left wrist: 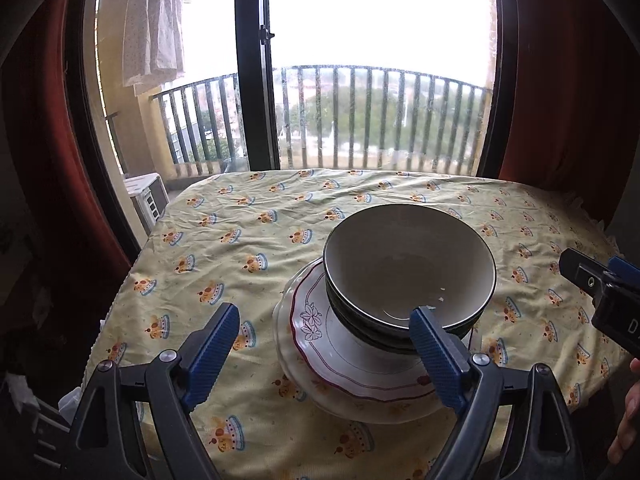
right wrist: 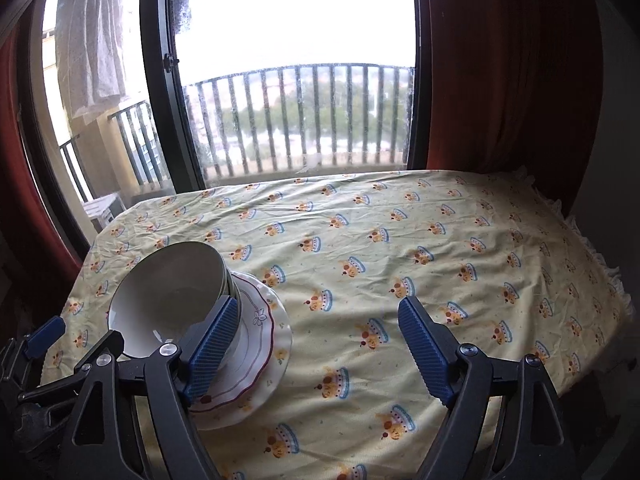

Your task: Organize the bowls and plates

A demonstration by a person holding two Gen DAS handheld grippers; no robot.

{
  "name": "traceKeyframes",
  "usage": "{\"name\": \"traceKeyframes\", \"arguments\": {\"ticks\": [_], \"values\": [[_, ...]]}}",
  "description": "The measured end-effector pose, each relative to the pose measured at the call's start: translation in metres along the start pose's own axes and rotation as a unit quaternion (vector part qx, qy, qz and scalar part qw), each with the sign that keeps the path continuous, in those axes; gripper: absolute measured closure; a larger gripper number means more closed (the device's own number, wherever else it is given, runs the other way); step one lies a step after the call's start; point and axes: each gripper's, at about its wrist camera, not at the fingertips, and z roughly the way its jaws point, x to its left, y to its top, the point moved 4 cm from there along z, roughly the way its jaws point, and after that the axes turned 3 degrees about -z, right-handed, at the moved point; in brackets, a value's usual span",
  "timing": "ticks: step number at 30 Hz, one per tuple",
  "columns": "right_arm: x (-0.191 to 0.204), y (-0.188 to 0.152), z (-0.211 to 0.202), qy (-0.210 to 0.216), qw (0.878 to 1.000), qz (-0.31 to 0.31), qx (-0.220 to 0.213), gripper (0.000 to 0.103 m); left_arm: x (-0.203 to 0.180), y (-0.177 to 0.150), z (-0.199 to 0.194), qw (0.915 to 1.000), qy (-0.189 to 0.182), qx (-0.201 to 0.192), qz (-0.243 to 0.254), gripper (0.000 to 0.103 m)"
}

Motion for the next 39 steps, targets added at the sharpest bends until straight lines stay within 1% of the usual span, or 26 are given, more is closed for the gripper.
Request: {"name": "traceKeyframes", "arguments": {"ticks": [3, 7, 9, 13, 14, 17, 20, 29, 35, 39], "values": [[-0.014, -0.020, -0.001, -0.004, 1.000, -0.010, 0.001, 0.016, -0.002, -0.012, -0.009, 0.9998, -0.004, -0.016, -0.010, 0.014], [-0.022, -0.045, -0.002, -0.002, 1.000, -0.017, -0.006, 0.015, -0.004, -0.027, -0.010, 0.9996, 0.001, -0.025, -0.009, 0.014], [-0.027, -0.055, -0.001, -0.008, 1.000, -0.018, -0.001, 0.014, -0.005, -0.033, -0.012, 0.9995, 0.003, -0.028, -0.012, 0.014], [-0.032, -0.067, -0.002, 0.006, 1.000, -0.004, 0.006, 0.013, -0.007, -0.044, -0.019, 0.9990, -0.017, -0.020, -0.036, 0.009], [-0.033, -0.070, -0.003, 0.007, 1.000, -0.001, 0.006, 0.013, -0.008, -0.048, -0.021, 0.9989, -0.017, -0.021, -0.038, 0.009], [-0.032, -0.076, -0.007, 0.013, 1.000, 0.000, 0.005, 0.010, -0.016, -0.054, -0.028, 0.9994, -0.014, -0.027, -0.017, 0.005], [-0.028, -0.077, -0.013, 0.012, 1.000, -0.006, 0.001, 0.009, -0.020, -0.057, -0.028, 0.9994, -0.025, -0.020, -0.013, 0.004], [-0.027, -0.076, -0.016, 0.013, 1.000, -0.006, -0.006, 0.007, -0.009, -0.057, -0.035, 0.9988, -0.007, -0.031, -0.037, 0.003], [-0.021, -0.073, -0.019, 0.017, 0.999, -0.025, -0.015, 0.006, -0.012, -0.055, -0.035, 0.9988, -0.006, -0.034, -0.035, 0.003], [-0.019, -0.071, -0.019, 0.016, 0.999, -0.034, -0.020, 0.005, -0.013, -0.051, -0.037, 0.9985, -0.003, -0.044, -0.033, 0.003]]}}
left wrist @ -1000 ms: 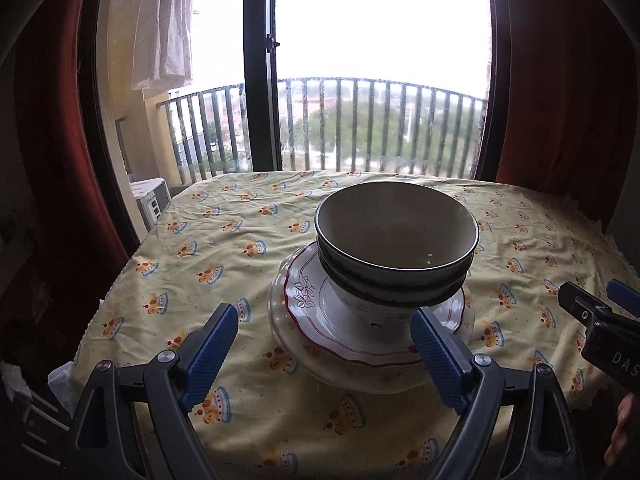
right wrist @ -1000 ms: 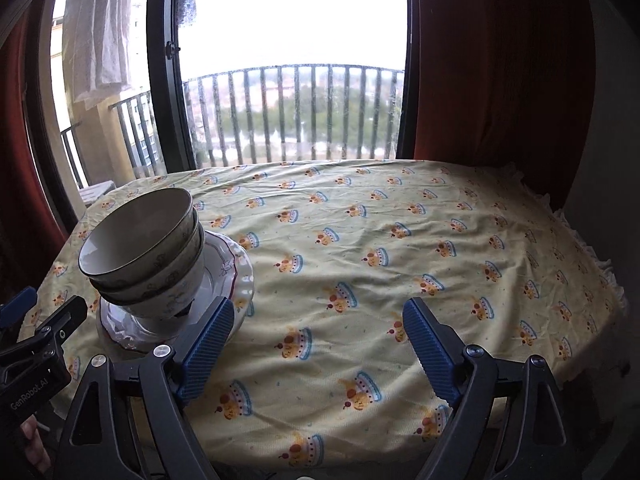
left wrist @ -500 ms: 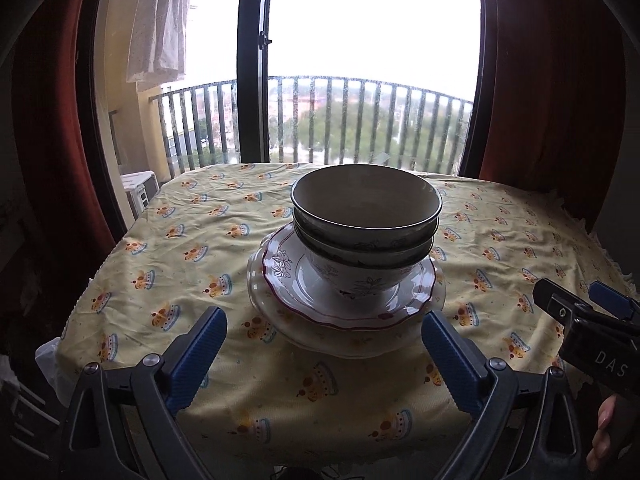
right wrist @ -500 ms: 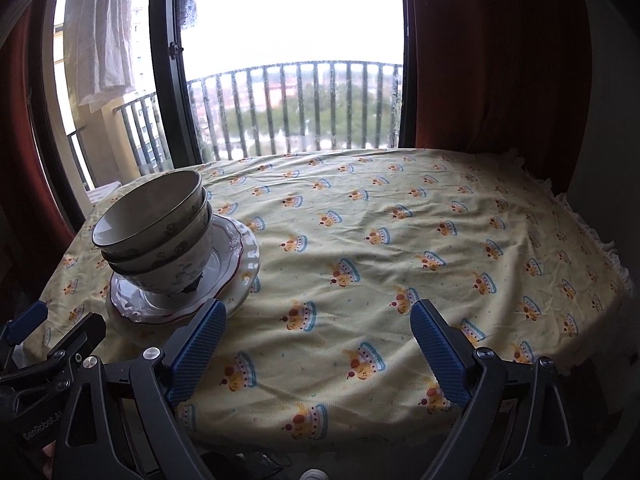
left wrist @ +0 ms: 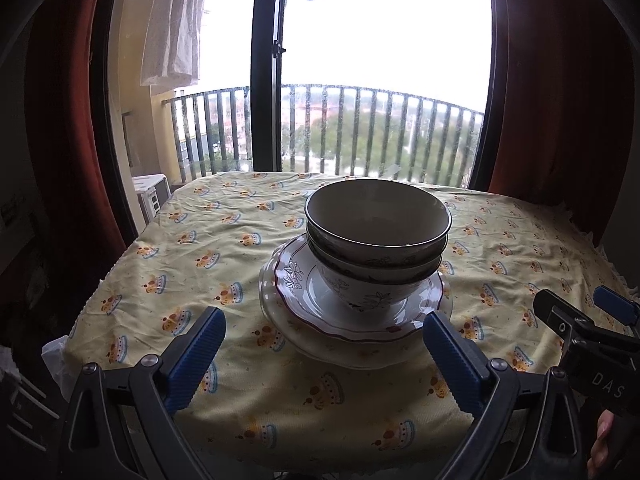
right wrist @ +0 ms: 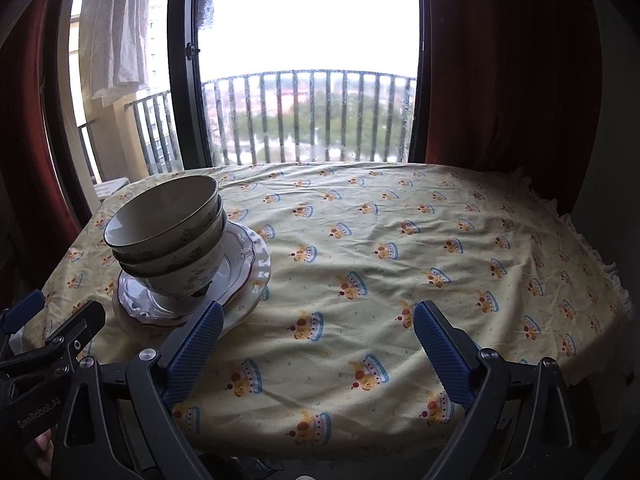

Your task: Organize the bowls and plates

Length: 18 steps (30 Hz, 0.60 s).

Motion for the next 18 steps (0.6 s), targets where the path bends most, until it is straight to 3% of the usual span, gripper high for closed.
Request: {"name": "traceKeyframes", "arguments": {"ticks": [18], "values": [[-0.0072, 0.0003, 0.0046, -0.004, 1.000, 0.014, 0.010, 0.002, -0.0064, 0.0037, 0.0021, 1.0000, -0.003, -0.001, 0.006, 0.000]]}}
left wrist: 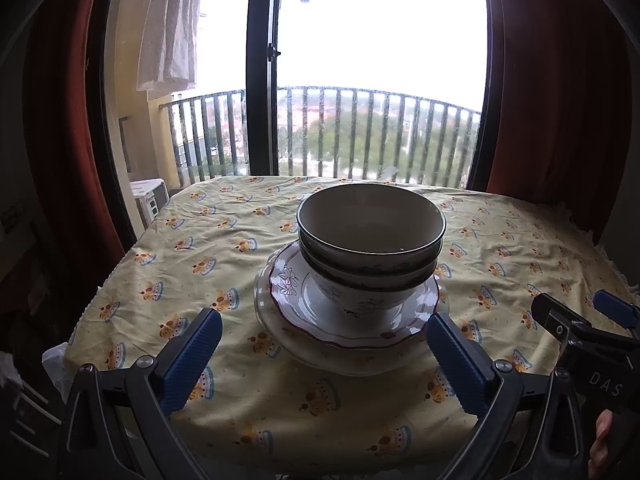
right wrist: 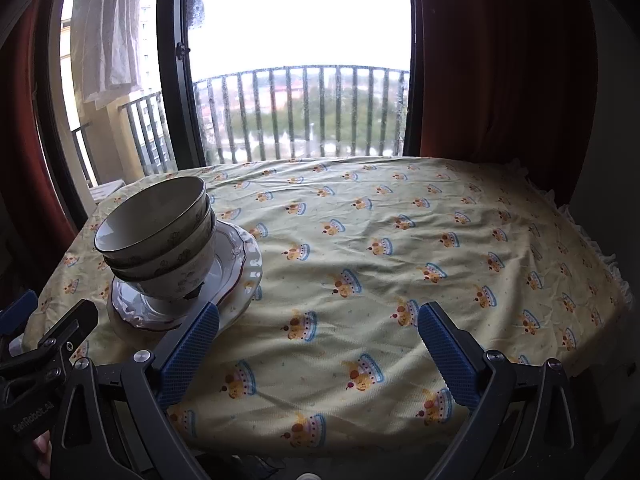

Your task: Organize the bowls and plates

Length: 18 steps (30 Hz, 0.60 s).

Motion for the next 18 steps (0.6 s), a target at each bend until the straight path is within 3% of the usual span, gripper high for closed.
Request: {"name": "traceKeyframes", "arguments": {"ticks": [18], "values": [[0.0027, 0.0000, -0.0007, 0.003, 1.000, -0.004, -0.001, 0.002, -0.0019, -0.0018, -0.0032, 1.0000, 0.004, 0.000, -0.007, 0.000]]}}
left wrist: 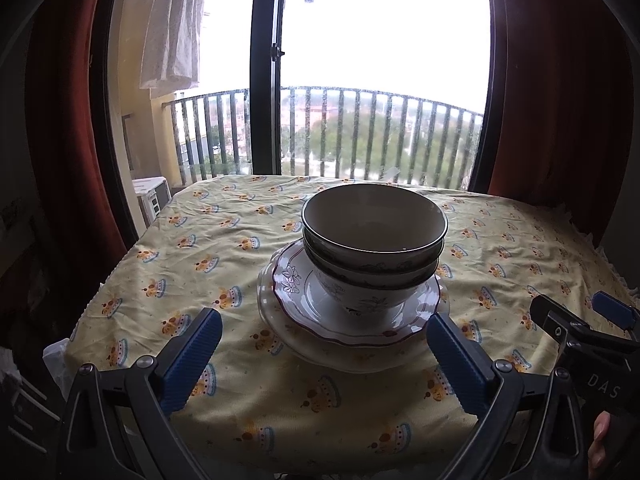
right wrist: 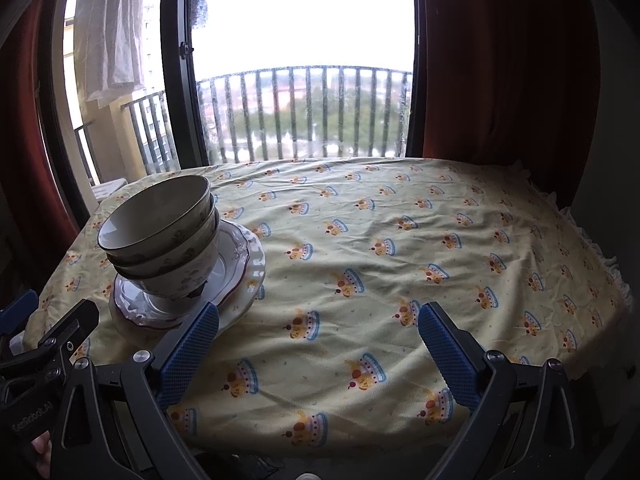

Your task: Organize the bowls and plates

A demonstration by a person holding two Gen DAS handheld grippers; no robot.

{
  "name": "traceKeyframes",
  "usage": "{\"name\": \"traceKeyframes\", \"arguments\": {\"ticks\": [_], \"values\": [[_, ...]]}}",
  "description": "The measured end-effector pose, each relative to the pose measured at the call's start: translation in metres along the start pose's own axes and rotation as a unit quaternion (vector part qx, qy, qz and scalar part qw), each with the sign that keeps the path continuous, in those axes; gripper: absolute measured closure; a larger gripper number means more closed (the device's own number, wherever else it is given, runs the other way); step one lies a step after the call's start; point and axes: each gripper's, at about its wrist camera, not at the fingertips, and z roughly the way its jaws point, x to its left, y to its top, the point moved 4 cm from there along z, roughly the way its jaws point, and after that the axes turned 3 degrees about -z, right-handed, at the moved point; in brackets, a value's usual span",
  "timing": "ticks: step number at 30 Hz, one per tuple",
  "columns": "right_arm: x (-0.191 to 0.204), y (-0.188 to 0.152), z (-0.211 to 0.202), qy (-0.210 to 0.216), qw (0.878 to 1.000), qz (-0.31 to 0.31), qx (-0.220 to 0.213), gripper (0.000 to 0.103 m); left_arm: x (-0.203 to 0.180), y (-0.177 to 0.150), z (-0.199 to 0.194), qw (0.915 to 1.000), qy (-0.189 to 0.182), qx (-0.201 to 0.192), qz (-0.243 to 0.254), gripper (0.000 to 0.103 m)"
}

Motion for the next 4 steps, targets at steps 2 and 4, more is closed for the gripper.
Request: {"name": "traceKeyframes", "arguments": {"ticks": [2, 4], "values": [[0.0008, -0.0001, -0.0007, 0.000, 1.000, -0.002, -0.001, 0.002, 0.0011, 0.0006, -0.0002, 1.0000, 0.000, 0.000, -0.004, 0.000], [0.0006, 0.0000, -0.0007, 0.000, 1.000, -0.002, -0.001, 0.002, 0.0015, 0.0003, -0.0002, 1.0000, -0.001, 0.001, -0.006, 0.000]]}}
